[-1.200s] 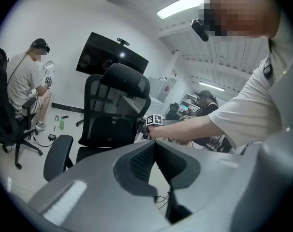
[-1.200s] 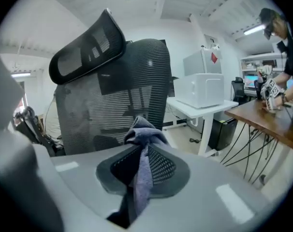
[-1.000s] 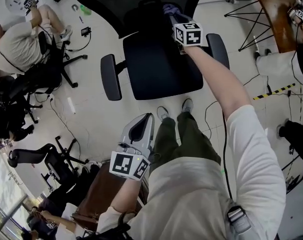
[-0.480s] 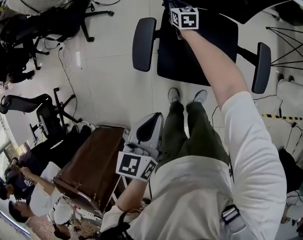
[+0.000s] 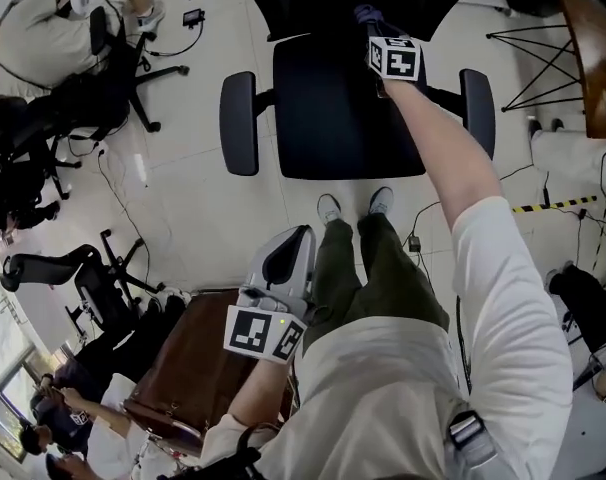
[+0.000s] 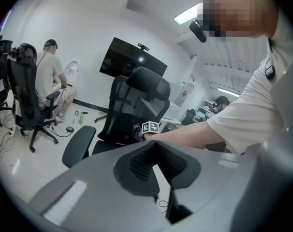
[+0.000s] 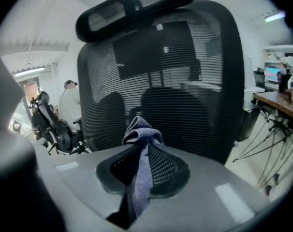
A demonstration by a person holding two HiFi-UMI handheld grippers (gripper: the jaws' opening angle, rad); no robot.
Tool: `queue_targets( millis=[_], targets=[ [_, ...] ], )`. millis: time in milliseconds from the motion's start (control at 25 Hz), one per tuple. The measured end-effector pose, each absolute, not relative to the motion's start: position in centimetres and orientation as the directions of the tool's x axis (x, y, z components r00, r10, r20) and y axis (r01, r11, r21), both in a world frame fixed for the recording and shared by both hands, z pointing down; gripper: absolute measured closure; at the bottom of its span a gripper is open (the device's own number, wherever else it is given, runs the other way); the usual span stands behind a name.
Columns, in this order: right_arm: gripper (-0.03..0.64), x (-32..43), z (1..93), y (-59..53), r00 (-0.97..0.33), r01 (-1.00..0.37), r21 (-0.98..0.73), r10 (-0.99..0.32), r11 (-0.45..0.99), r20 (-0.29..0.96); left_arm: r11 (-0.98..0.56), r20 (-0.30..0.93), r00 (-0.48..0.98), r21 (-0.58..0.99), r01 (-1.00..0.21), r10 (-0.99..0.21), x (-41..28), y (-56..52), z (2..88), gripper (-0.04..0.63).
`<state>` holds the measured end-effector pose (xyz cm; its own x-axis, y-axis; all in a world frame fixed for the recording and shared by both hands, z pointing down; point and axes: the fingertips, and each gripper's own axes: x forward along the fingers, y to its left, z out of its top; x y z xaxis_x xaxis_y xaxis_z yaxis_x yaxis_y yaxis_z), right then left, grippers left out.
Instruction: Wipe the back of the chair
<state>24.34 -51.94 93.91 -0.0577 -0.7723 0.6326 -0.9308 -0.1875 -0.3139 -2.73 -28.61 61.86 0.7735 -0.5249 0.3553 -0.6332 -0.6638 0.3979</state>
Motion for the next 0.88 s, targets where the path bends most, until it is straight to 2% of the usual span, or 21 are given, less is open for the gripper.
queue_targets(
  millis=[120, 240, 360, 520, 640, 720, 880],
  targets=[
    [0.577, 32.4, 94.2, -48.7, 0.039, -0.91, -0.284, -0.745, -0.301, 0.666, -0.688, 0.357, 0.795, 0.403, -0.604, -0.49, 0.2, -28.6, 61.4, 0.505],
    [0.577, 37.0, 95.1, -45.6, 0.097, -0.882, -0.274, -0.717, -0.383, 0.69, -0.703, 0.368, 0.806, 0.402, -0.587, -0.463, 2.2, -27.9, 62.2, 0.505],
    [0.577, 38.7, 95.8, -44.1, 0.113, -0.857, -0.293, -0.71, -0.423, 0.695, -0.711, 0.379, 0.81, 0.397, -0.58, -0.448, 3.4, -27.2, 62.8, 0.505],
    [0.577, 37.0, 91.5, -44.9, 0.082, -0.856, -0.356, -0.779, -0.374, 0.621, -0.714, 0.36, 0.804, 0.378, -0.589, -0.473, 2.8, -27.1, 61.2, 0.505],
    [0.577, 31.4, 84.5, -38.7, 0.064, -0.834, -0.45, -0.866, -0.32, 0.496, -0.73, 0.315, 0.805, 0.344, -0.59, -0.503, -1.2, -22.4, 56.5, 0.505],
    [0.577, 27.0, 77.1, -32.1, 0.047, -0.848, -0.477, -0.93, -0.23, 0.364, -0.754, 0.248, 0.812, 0.304, -0.582, -0.527, -4.1, -18.5, 52.5, 0.505],
    [0.575, 17.9, 58.3, -18.4, 0.039, -0.92, -0.389, -0.998, -0.051, 0.039, -0.779, 0.085, 0.798, 0.176, -0.601, -0.597, -10.2, -13.6, 47.2, 0.505]
  ],
)
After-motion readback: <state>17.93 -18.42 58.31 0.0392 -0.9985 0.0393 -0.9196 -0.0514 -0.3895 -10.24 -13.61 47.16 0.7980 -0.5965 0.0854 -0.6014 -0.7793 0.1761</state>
